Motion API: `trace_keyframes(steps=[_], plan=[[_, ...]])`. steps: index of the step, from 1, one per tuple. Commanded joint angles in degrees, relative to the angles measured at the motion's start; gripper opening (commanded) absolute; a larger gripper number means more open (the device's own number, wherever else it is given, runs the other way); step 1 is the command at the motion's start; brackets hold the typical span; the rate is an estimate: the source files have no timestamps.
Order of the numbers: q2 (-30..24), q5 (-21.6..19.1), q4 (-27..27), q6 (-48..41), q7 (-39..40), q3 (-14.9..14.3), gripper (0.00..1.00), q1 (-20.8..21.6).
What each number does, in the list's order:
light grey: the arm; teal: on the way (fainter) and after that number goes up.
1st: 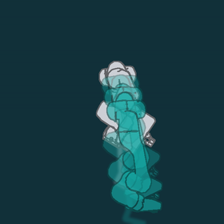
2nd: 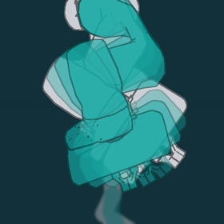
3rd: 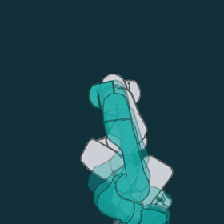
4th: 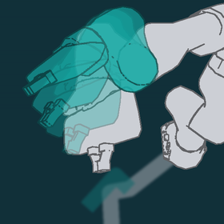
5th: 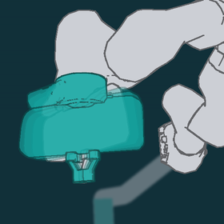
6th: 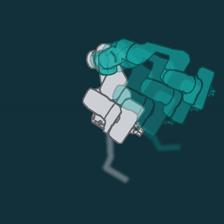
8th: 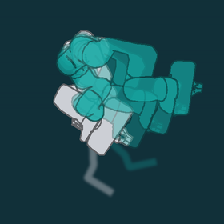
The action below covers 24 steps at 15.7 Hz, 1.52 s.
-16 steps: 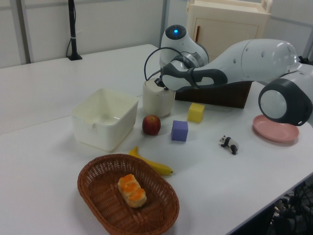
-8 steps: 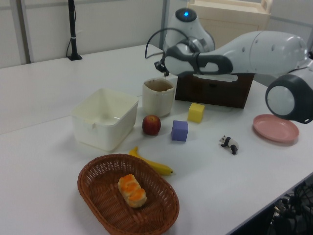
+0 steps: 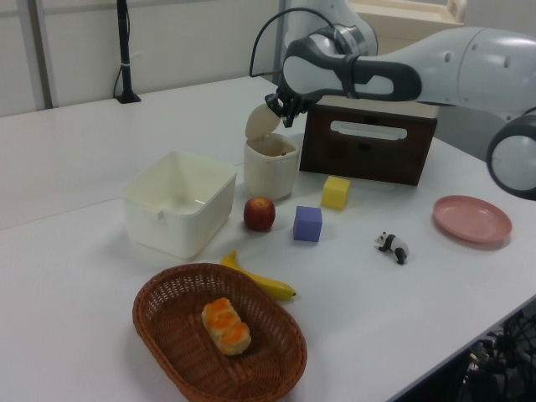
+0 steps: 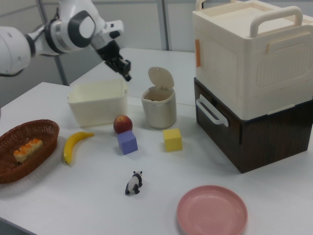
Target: Open the trash can
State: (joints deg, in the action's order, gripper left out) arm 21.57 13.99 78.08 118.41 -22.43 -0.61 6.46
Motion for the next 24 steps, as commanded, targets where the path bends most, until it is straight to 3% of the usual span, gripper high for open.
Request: trace_keyframes(steps=[1, 4, 5, 6, 7, 8, 13, 17, 24], plan=[[-12.14, -5.27, 11.64, -7.38, 2.02, 0.52, 0.06, 0.4], [-16.81, -11.16, 12.1, -19.15, 11.41, -0.08, 0.11, 0.14], [-18.21, -12.22, 12.01, -21.19, 13.62, -0.53, 0.17, -0.21], [-19.71, -12.4, 12.01, -21.64, 14.25, -1.66, 0.3, -0.39], [-20.68, -12.41, 12.01, -21.91, 13.82, -2.98, 0.6, -0.31], [-21.64, -12.41, 12.09, -22.87, 13.9, -3.43, 1.0, -0.31], [-23.85, -12.32, 12.09, -29.2, 13.64, -3.61, 1.0, -1.53], [-24.2, -13.63, 11.92, -28.77, 13.73, -5.18, 1.0, -2.15], [-23.94, -14.96, 12.27, -28.85, 14.26, -5.01, 1.0, -1.8]])
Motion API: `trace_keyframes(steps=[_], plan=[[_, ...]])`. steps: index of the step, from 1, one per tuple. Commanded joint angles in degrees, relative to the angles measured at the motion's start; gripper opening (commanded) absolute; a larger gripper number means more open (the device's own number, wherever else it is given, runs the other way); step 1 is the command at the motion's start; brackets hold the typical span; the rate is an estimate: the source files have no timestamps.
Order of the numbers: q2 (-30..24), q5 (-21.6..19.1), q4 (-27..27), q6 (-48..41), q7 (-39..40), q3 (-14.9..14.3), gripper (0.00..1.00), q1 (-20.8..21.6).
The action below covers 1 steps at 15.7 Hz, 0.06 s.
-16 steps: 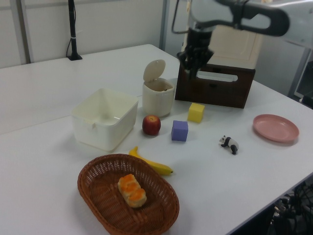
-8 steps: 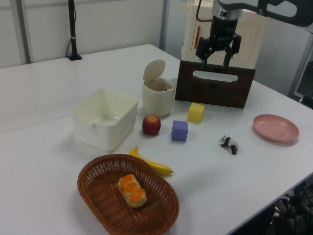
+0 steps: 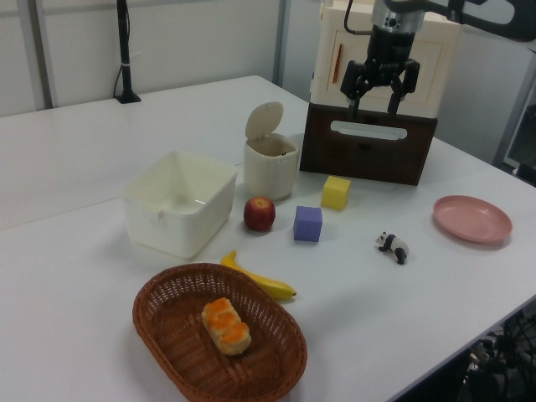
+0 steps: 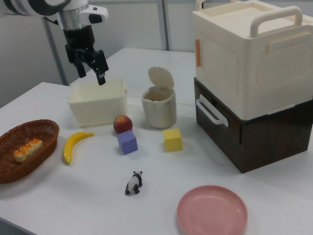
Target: Open the trash can
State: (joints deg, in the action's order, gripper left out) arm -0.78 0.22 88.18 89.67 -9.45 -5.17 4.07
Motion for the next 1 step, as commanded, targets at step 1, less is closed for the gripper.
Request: trace_keyframes(steps=[1], plan=[[-1.59, -1.19, 2.17, -0.11, 1.36, -0.45, 1.0, 0.68]])
